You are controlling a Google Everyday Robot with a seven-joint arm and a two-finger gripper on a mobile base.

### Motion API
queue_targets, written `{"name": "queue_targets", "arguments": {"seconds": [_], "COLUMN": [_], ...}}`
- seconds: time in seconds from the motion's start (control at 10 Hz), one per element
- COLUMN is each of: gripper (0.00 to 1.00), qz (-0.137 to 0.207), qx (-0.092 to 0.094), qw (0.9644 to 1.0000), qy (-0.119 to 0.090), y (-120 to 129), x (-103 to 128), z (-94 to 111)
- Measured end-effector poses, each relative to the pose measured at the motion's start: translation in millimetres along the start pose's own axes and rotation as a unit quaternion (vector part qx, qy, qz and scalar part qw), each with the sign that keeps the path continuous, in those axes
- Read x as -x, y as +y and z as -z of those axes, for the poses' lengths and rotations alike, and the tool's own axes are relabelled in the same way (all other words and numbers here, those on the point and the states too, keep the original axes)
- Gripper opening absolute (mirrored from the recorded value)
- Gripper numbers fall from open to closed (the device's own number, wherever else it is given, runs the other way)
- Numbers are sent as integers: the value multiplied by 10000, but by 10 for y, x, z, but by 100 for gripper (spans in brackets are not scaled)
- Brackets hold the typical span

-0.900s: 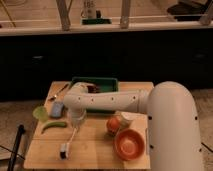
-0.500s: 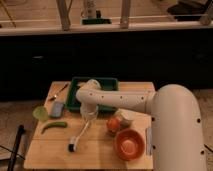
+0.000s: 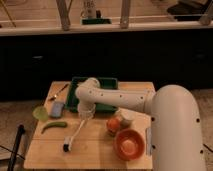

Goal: Wipe table surface with brush

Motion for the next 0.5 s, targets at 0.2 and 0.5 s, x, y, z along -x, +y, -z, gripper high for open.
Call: {"name": "queue_targets", "arguments": {"seconds": [0.2,0.5], "gripper": [0,0], "qz": [462,907], "qx": [-58,76], "qw": [9987,9952], "qy": [-195,-358], "y": [-191,-125], "x": [430,881], "z": [-48,-151]}}
